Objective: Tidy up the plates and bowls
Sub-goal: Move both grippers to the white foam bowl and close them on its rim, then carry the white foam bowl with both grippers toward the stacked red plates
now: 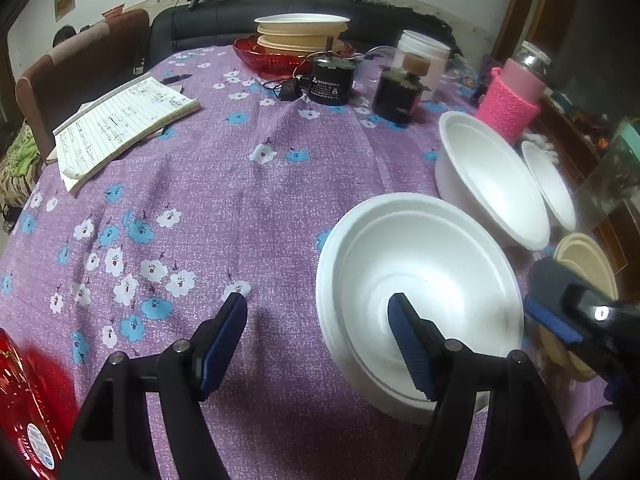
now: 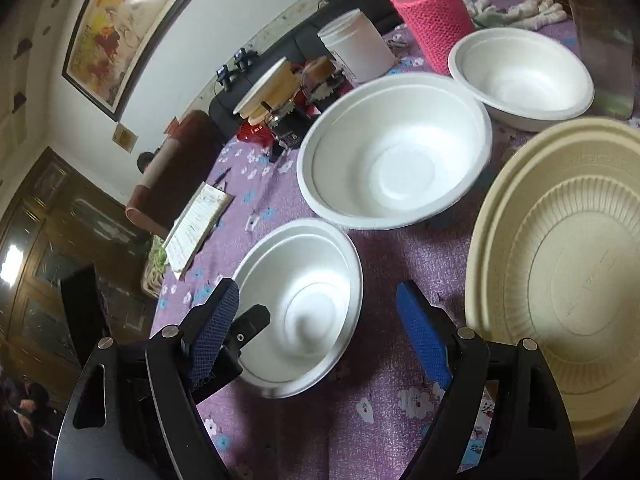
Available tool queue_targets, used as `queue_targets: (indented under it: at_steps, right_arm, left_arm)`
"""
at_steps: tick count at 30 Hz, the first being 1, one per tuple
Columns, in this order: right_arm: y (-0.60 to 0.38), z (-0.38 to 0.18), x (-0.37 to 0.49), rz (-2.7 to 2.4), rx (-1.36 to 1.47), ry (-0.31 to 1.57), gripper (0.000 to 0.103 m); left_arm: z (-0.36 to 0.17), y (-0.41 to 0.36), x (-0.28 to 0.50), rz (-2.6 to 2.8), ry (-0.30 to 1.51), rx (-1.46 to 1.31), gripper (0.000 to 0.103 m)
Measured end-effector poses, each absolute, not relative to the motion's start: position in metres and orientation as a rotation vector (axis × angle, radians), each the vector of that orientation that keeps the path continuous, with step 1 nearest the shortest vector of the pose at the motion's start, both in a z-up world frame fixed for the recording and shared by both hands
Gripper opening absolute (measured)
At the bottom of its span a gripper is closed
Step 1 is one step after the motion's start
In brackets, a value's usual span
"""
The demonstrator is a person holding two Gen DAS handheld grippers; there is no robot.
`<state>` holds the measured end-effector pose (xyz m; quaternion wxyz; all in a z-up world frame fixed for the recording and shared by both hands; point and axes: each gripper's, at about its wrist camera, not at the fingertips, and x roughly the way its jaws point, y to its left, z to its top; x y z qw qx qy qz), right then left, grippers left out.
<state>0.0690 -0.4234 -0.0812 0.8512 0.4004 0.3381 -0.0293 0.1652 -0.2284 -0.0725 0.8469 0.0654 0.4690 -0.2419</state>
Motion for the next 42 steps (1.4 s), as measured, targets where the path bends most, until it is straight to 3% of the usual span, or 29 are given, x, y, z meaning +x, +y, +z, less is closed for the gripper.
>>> queue_targets:
  at_steps: [17, 19, 21, 25, 27, 33, 42]
  right_arm:
    - [-0.426, -0.109, 0.09, -0.113, 0.989, 0.819, 0.081]
    - [-0.426, -0.11, 0.09, -0.087, 1.007, 0.818, 0.075]
    - [-0.425, -0.11, 0.092, -0.076, 1.001, 0.824, 0.06]
    - [-0.425, -0.111, 0.093, -0.068, 0.998, 0.832, 0.046]
    - [-0.425, -0.111, 0.093, -0.071, 0.99, 0.833, 0.034]
    - [-0.425, -0.109, 0.091, -0.081, 0.967, 0.823, 0.023]
    - [-0.424, -0.108, 0.09, -0.116, 0.923, 0.828, 0.012]
  left_arm:
    - [-0.081, -0.232, 0.167, -0.53, 1.023, 0.158, 0.073]
    - [-0.081, -0.232, 0.167, -0.534, 1.022, 0.155, 0.072]
    - [-0.08, -0.231, 0.166, -0.538, 1.014, 0.149, 0.07]
    - [-0.08, -0.229, 0.167, -0.551, 1.015, 0.134, 0.048]
    - [-0.084, -0.23, 0.168, -0.564, 1.041, 0.13, 0.035]
    - [-0.088, -0.229, 0.17, -0.583, 1.062, 0.106, 0.019]
    - [-0.085, -0.228, 0.169, -0.596, 1.053, 0.098, 0.016]
